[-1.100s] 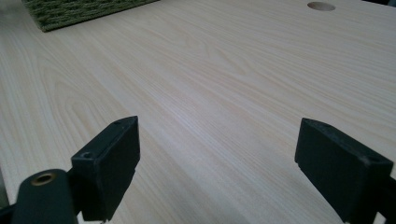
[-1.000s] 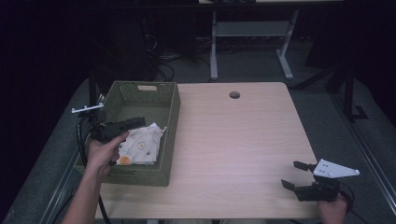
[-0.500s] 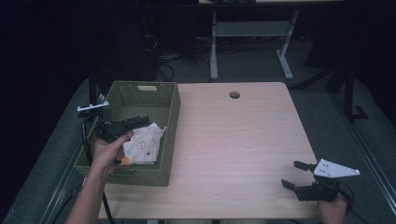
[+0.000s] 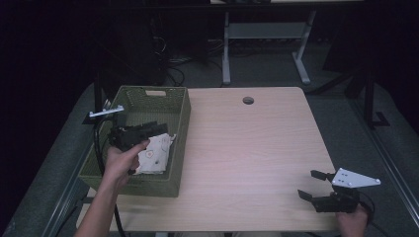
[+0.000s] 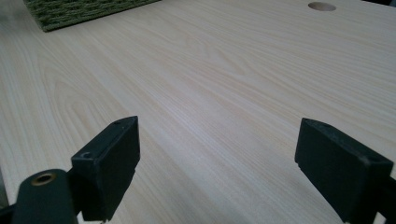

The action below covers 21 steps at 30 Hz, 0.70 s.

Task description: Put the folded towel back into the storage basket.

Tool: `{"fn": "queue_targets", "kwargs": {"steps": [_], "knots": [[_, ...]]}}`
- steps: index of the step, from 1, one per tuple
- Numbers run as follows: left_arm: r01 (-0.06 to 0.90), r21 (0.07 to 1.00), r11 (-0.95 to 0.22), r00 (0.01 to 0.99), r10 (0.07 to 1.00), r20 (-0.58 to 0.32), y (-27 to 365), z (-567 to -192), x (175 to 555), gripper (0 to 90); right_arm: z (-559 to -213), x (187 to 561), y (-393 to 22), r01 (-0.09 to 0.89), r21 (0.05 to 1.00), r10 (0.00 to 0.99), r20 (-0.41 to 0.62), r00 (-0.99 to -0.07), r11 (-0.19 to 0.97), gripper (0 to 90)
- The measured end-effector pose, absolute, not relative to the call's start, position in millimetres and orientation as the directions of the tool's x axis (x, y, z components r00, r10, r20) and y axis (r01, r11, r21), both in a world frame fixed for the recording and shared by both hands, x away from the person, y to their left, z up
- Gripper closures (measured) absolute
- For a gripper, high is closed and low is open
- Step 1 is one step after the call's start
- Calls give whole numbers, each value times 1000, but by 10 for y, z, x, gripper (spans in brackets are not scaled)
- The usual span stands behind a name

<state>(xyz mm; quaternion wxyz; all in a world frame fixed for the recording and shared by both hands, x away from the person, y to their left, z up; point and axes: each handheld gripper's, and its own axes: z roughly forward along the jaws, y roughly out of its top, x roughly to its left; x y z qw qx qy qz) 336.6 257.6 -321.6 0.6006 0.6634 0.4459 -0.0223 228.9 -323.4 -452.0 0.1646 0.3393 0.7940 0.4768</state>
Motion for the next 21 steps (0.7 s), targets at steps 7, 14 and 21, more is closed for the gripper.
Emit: {"fn": "queue_targets", "kwargs": {"steps": [7,14,21], "knots": [[594,801,74,652,540,-533,2366,-3118,3329,176,-4519,2283,-3230,382,869,693,63,-718,316,135],[576,817,31,691,515,-507,2148,-3046,3292,176,-4507,2271,-3222,379,871,695,61,-717,314,135],[564,826,-15,721,497,-483,1951,-3035,3245,176,-4491,2258,-3208,368,873,689,53,-723,320,135]]}}
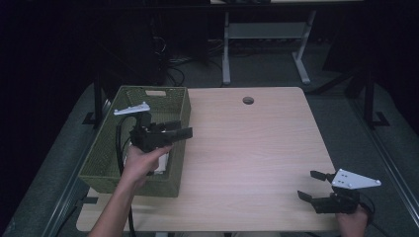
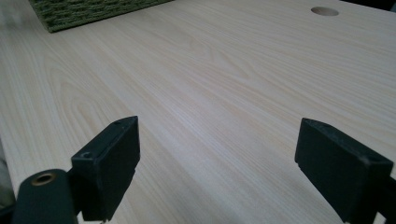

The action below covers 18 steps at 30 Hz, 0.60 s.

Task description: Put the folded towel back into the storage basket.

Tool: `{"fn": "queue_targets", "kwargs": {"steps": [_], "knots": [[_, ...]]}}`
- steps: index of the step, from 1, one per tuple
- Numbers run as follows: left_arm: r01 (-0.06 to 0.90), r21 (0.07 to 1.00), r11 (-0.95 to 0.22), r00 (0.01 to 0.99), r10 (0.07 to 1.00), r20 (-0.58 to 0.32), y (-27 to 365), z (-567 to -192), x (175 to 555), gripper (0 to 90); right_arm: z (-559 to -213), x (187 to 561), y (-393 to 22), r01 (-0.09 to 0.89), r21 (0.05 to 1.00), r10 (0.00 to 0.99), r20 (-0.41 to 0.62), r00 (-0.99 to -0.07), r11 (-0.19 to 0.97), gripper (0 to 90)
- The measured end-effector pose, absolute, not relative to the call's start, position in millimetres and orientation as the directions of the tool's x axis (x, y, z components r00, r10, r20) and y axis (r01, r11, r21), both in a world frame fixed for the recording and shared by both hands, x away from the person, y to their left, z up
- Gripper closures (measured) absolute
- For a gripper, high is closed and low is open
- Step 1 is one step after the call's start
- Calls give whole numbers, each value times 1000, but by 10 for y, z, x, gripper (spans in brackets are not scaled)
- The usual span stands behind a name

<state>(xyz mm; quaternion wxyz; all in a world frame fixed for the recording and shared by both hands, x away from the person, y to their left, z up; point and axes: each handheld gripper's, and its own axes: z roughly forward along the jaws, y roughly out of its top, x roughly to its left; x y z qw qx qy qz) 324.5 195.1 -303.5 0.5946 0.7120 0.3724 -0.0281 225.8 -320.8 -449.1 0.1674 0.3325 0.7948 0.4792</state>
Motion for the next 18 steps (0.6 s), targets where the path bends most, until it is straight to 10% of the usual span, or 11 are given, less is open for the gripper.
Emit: {"fn": "queue_targets", "kwargs": {"steps": [18], "knots": [[534,831,-157,785,458,-418,1439,-3121,3158,177,-4489,2248,-3223,366,879,693,58,-718,305,135]]}}
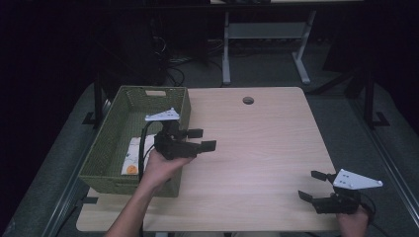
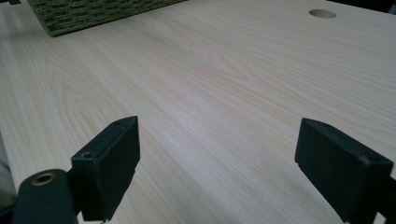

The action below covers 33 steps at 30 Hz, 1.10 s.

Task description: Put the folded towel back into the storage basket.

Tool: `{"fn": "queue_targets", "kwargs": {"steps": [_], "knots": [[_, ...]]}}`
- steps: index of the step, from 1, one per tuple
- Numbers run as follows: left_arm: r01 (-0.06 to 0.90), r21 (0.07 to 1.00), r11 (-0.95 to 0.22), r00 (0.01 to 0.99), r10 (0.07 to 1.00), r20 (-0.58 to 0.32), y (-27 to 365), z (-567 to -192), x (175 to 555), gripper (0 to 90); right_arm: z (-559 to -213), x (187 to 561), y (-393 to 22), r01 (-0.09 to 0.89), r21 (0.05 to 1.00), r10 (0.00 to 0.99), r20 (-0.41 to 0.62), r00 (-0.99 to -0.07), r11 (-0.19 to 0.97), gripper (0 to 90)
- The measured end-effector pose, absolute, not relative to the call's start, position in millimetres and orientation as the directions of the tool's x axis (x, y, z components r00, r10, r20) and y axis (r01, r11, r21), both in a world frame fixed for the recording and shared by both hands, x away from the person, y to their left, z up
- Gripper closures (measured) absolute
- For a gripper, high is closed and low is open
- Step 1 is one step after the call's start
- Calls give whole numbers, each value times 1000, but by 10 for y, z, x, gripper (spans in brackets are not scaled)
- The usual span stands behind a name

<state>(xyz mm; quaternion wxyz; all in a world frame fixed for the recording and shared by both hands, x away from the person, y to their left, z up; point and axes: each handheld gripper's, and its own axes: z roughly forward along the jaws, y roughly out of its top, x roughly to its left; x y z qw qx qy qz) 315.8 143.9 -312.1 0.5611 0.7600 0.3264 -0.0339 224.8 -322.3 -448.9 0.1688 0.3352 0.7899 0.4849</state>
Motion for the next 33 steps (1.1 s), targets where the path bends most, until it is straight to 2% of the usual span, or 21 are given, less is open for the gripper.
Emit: {"fn": "queue_targets", "kwargs": {"steps": [18,24,32,33], "knots": [[488,809,-327,836,442,-326,917,-3374,3096,177,-4496,2245,-3256,367,883,697,66,-714,293,135],[475,811,-343,848,424,-317,799,-3465,3063,177,-4503,2249,-3266,369,883,696,70,-714,290,135],[441,799,-409,866,429,-258,609,-3575,2986,179,-4502,2243,-3266,371,883,697,72,-714,289,135],[426,794,-434,870,436,-229,571,-3605,2962,179,-4501,2243,-3267,371,883,697,72,-714,289,135]]}}
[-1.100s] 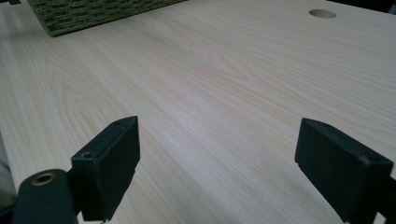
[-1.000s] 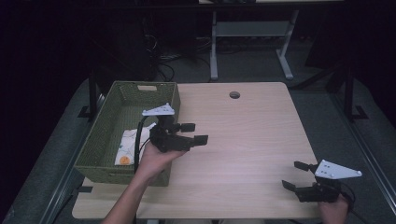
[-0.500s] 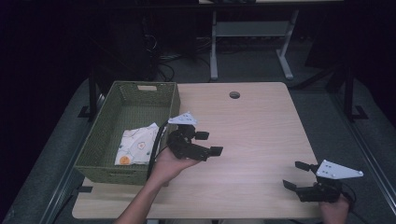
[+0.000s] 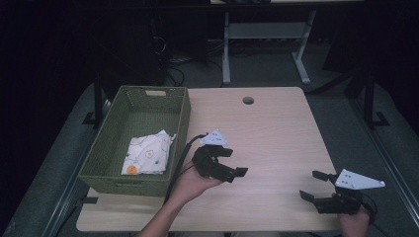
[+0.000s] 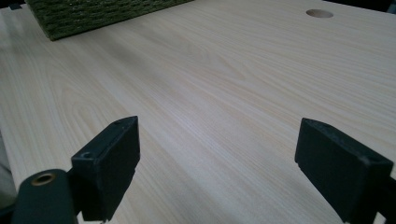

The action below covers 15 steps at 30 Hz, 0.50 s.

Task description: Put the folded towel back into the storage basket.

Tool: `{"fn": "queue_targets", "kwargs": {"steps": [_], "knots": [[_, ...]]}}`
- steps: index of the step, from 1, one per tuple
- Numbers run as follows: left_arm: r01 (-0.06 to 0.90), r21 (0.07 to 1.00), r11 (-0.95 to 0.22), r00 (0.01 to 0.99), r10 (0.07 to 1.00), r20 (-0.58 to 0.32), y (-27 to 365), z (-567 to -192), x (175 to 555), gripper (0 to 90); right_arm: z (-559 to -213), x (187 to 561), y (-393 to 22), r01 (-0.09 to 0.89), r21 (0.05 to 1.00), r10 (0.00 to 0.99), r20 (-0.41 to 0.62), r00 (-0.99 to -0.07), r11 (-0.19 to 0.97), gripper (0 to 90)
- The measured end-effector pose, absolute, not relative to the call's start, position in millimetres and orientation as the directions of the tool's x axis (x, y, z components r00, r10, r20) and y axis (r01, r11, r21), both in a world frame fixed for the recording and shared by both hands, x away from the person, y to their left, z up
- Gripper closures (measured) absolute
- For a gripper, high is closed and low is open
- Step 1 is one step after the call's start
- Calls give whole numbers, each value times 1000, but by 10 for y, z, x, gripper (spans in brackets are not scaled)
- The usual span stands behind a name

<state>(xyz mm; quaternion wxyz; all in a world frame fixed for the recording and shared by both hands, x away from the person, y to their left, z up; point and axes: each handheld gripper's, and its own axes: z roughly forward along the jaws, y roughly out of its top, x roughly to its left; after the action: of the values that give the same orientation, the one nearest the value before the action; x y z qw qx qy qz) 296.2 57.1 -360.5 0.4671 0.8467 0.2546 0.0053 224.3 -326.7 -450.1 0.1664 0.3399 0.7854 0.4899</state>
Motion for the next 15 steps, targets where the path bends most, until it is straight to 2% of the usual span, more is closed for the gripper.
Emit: {"fn": "queue_targets", "kwargs": {"steps": [15], "knots": [[402,779,-481,881,435,-186,401,-3862,2812,179,-4504,2253,-3244,372,876,688,65,-723,308,135]]}}
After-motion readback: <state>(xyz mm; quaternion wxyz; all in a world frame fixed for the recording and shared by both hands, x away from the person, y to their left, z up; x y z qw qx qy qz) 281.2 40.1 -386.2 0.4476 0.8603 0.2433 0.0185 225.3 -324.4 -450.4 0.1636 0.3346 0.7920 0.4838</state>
